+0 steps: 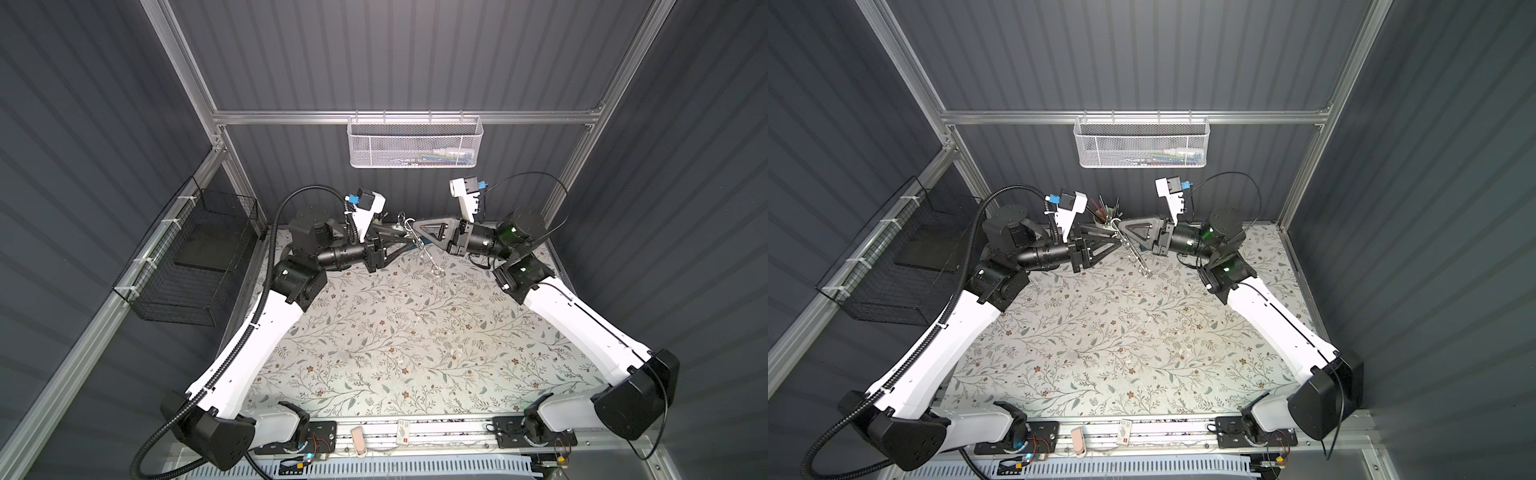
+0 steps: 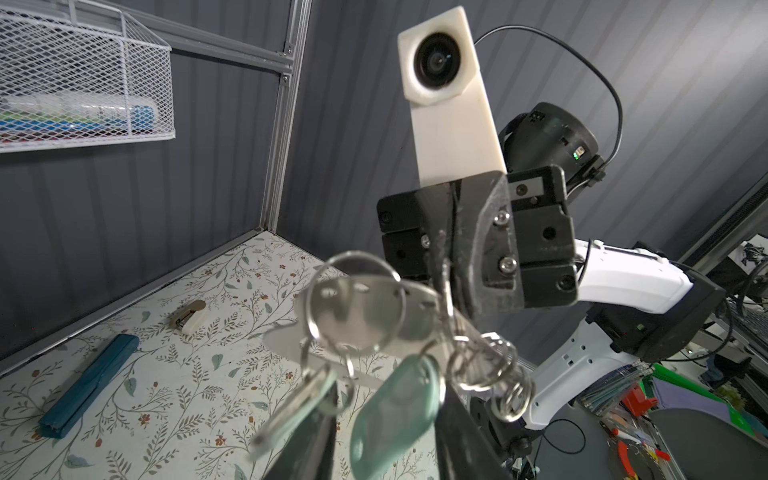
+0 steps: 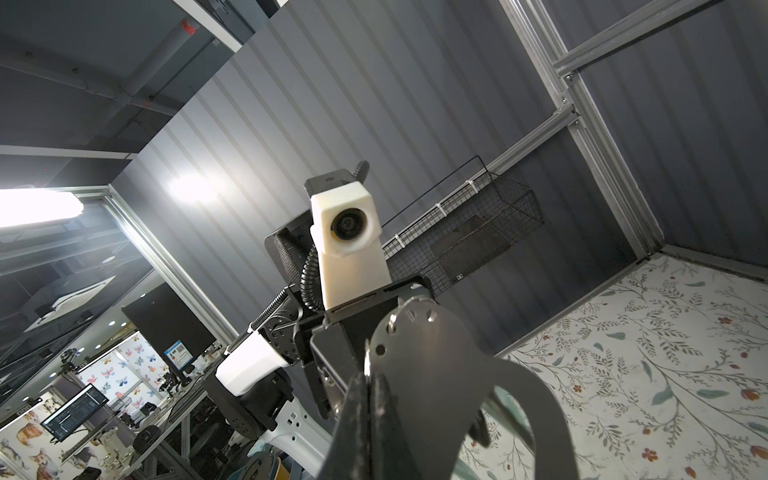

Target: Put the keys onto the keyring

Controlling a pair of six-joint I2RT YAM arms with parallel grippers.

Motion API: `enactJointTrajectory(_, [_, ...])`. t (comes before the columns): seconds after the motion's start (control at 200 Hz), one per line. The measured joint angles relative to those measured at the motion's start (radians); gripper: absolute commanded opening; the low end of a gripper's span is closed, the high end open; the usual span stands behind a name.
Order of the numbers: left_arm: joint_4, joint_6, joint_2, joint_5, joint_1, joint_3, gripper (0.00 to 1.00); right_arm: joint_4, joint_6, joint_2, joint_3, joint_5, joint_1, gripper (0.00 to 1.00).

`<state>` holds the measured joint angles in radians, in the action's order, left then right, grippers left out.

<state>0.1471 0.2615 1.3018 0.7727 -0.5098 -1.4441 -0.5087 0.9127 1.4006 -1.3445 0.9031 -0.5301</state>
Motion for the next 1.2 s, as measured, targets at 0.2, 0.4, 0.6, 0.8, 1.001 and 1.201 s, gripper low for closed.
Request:
enactJointTrajectory(0.2, [-0.004,0.004,0.005,0.01,-0.002,0.0,0.26,0.0,0.003,0.001,-0.008,0.007,0.003,0.0])
enactJointTrajectory(0.4, [0.003,-0.015,-0.004,-0.012,-0.002,0.0,0.09,0.0,0.005,0.002,-0.01,0.008,0.013,0.0])
enactJointTrajectory(0.6, [0.04,-0.047,-0.046,-0.051,-0.002,0.0,0.0,0.0,0.005,0.003,-0.01,0.011,0.028,0.0])
enactJointTrajectory(0.8, [0.095,-0.079,-0.051,-0.08,-0.006,-0.016,0.0,0.018,-0.003,0.003,-0.009,0.018,0.029,0.0])
enactJointTrajectory(1.001, [0.167,-0.1,-0.033,-0.09,-0.006,-0.079,0.0,0.085,-0.059,-0.006,-0.009,0.018,0.028,0.0])
enactJointTrajectory(1.201, [0.217,-0.106,0.008,-0.077,-0.006,-0.134,0.0,0.188,-0.143,-0.034,-0.009,0.017,0.018,0.0])
